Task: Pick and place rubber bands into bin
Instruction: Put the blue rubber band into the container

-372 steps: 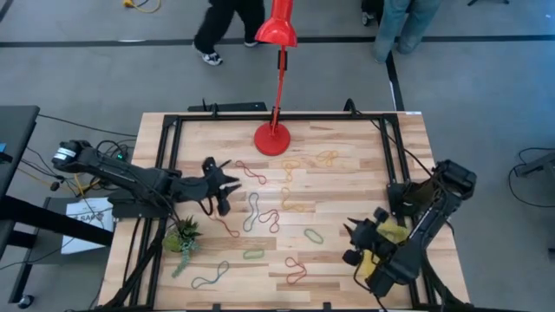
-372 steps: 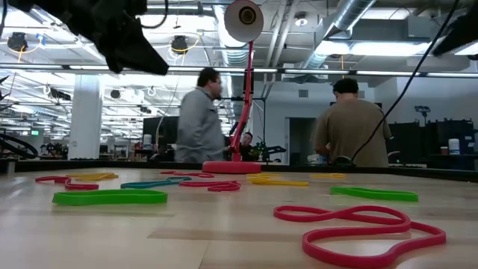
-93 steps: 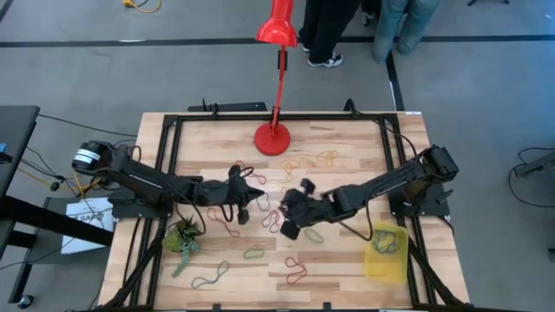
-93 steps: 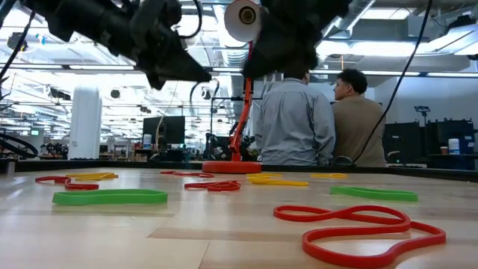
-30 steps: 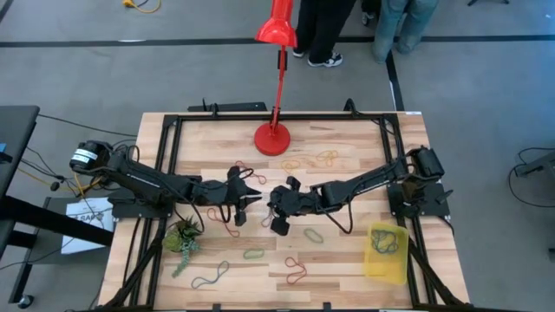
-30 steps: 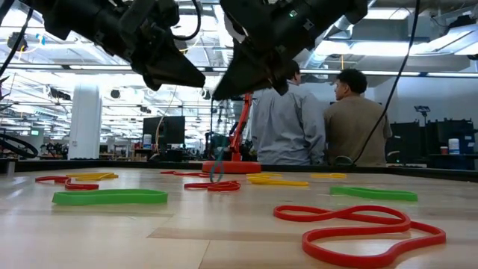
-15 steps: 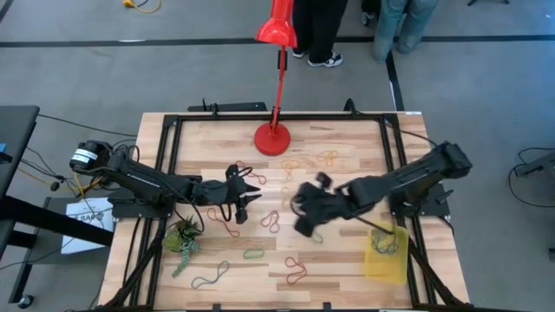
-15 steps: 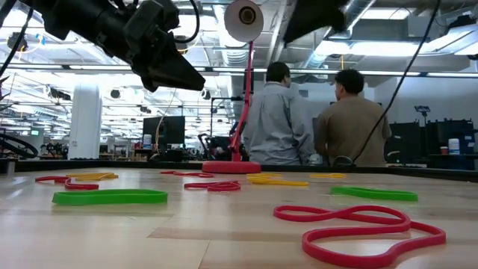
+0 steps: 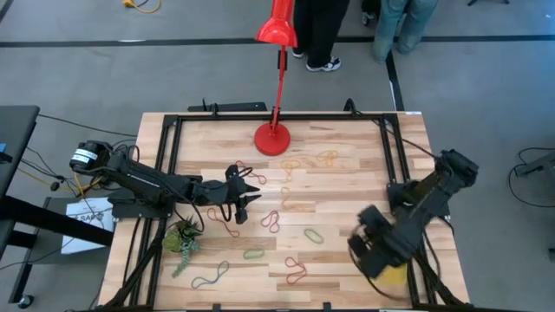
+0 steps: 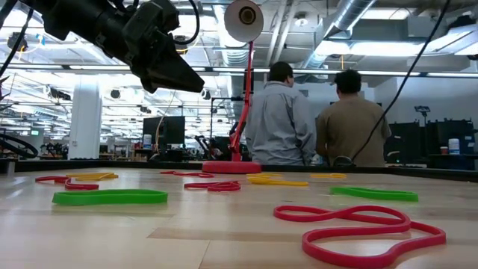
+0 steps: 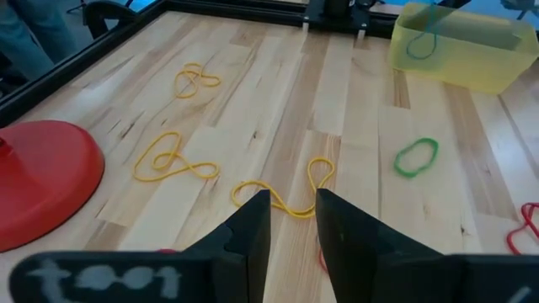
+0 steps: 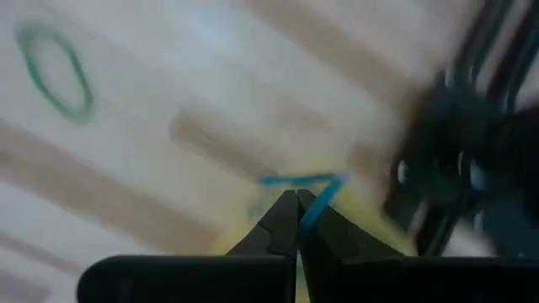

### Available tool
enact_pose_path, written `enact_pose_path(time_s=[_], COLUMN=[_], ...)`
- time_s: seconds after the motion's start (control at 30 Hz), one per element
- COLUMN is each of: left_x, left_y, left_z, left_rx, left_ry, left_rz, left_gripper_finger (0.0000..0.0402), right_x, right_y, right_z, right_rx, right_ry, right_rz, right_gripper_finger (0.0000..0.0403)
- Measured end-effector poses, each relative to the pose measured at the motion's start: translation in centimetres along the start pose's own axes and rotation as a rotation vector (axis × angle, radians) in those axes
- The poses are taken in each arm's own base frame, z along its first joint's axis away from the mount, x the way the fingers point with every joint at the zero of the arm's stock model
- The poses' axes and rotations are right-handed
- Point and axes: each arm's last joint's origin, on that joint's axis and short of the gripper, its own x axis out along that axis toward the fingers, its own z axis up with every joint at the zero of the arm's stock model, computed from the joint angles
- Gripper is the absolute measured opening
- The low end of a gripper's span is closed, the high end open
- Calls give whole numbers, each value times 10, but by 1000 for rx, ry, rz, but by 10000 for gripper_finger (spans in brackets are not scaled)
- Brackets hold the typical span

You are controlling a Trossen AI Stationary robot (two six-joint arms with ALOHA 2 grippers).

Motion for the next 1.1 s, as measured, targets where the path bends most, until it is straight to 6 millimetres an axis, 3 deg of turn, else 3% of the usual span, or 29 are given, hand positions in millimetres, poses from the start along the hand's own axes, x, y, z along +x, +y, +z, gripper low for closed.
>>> enact_pose_path(time_s=[0.27,0.5,0.93,1.1], left_x=[0,0,0,0], left_y=[0,0,0,0], left_z=[0,0,0,0], left_rx=[-12,-19,-19,-18], left_ry=[-4,-2,-2,-1], left_rz=[0,0,2,2], left_gripper_finger=[87,87,87,87], right_x=[17,43,53,52], right_y=[-13,-33,-34,-33], right_z=[-42,-64,-59,-57], right_rx=[-22,55,119,141], right_ry=[-10,179,182,331], right_rz=[-80,-320,-369,-450], right_gripper_finger=[7,33,75,89])
